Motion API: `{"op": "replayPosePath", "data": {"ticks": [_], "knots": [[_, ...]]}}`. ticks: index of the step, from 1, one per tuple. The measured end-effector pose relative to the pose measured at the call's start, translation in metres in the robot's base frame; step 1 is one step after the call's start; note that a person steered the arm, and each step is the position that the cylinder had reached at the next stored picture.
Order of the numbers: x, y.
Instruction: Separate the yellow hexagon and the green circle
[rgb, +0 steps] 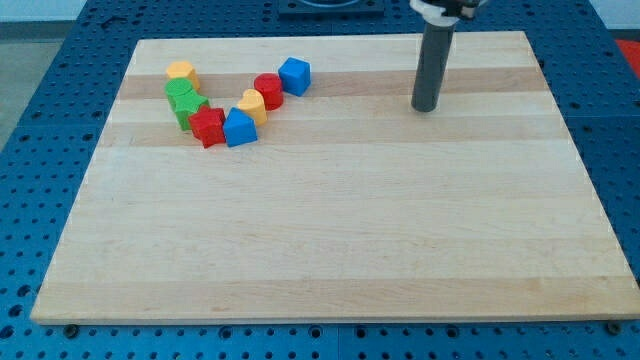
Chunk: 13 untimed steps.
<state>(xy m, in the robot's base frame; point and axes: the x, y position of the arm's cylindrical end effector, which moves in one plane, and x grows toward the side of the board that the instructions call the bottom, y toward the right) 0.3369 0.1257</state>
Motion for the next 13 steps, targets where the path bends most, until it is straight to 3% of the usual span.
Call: {"op": "replayPosePath", "data": {"ticks": [2, 4, 5, 6, 9, 11, 13], "knots": [[-0.062, -0.022], [-0.132, -0.135], [-0.137, -0.213], [-0.11, -0.273], [-0.092, -0.409], [-0.065, -0.412], [-0.081, -0.403]]}}
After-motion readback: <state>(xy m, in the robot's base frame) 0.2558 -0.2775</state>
